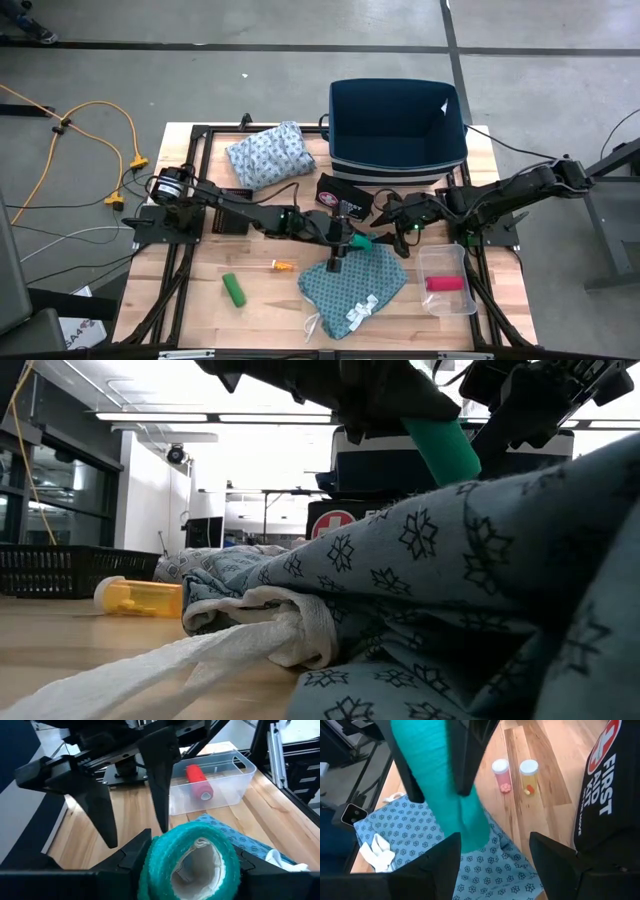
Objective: Pick & place medical supplies in basket/bin
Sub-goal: Put the dark green bandage into the transparent bin
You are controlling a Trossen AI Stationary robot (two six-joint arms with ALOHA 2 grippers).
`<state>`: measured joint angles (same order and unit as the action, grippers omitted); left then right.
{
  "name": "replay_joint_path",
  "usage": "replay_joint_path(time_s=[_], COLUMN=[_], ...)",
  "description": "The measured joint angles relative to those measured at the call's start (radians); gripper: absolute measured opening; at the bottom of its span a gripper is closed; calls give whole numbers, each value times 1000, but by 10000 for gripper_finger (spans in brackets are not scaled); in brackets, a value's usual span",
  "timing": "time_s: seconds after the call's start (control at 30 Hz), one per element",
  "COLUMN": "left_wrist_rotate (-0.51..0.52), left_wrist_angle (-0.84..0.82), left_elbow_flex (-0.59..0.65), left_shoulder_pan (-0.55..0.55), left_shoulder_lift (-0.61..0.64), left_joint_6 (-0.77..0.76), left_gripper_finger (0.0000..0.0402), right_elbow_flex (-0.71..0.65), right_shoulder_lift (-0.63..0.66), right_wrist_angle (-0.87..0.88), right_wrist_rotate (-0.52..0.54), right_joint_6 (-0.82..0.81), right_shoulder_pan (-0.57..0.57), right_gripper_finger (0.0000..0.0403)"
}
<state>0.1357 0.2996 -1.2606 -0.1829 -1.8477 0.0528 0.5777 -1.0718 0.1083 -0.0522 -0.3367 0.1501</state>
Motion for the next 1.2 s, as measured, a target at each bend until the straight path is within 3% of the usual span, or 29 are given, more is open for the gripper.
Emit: replay_joint_path(time_s=[0.53, 0.8, 1.2], left_wrist_rotate=[1, -4, -10], left_wrist_angle=[3, 82, 130], left_elbow_flex=[0, 0, 0], left_shoulder_pan=[37, 38, 46], left_shoulder_lift=[0, 1, 1], left_joint_6=[0, 16, 28], left_gripper_finger=[152, 152, 152], right_elbow_flex=[0, 0, 0], right_shoulder_lift=[0, 0, 0], right_wrist_angle=[9, 6, -107], right_wrist_rotate=[2, 47, 46], right_joint_6=[78, 80, 153], right_shoulder_pan=[0, 0, 0], right_gripper_finger=[224, 224, 224])
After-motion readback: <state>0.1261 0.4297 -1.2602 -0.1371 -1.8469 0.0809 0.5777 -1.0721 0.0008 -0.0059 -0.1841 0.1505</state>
